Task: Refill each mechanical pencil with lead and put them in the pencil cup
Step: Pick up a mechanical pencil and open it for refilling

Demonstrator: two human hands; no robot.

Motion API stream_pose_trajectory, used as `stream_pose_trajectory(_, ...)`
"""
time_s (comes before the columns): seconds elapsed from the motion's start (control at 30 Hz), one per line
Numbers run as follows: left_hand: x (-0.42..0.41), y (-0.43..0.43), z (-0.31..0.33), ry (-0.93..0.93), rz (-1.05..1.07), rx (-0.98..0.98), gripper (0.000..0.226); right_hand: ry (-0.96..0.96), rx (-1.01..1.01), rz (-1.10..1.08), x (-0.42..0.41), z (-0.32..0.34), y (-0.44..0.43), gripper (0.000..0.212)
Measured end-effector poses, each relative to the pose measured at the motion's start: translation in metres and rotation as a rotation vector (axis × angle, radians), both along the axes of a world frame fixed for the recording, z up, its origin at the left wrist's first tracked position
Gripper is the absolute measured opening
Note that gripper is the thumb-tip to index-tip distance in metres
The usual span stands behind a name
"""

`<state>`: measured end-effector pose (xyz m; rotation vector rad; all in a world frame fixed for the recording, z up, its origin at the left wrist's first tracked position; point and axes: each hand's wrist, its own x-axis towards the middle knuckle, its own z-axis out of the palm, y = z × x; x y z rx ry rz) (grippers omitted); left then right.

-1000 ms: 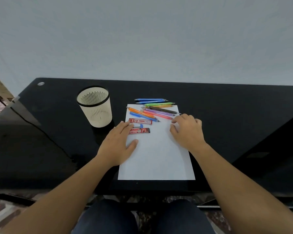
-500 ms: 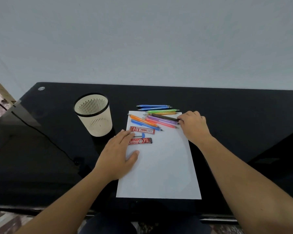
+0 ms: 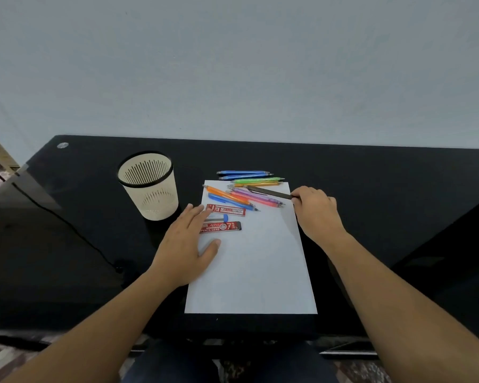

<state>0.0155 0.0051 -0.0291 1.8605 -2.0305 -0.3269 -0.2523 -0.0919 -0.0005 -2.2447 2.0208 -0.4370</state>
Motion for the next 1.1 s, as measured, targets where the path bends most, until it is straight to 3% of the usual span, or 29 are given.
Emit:
stream_pose_trajectory(0.3, -0.004, 0.013, 0.007, 0.032, -0.018, -0.113, 0.053, -0.010, 0.054, 0.127, -0.006, 0.000, 0.061, 0.023)
stream_pose_trajectory(0.7, -0.014, 0.021, 0.007, -0.103, -0.202, -0.135, 0.026, 0.053, 0.067, 0.217, -0.002, -0.009, 0.098, 0.028)
stream_pose_trajectory(0.83, -0.018, 0.020, 0.005, -0.126, -0.192, -0.150, 0.029, 0.035, 0.030, 0.268, 0.001, -0.010, 0.101, 0.035)
stream_pose_trajectory(1.1, -0.013, 0.023, 0.004, -0.116, -0.076, -0.163, 0.036, 0.051, -0.005, 0.265, 0.001, -0.008, 0.106, 0.024)
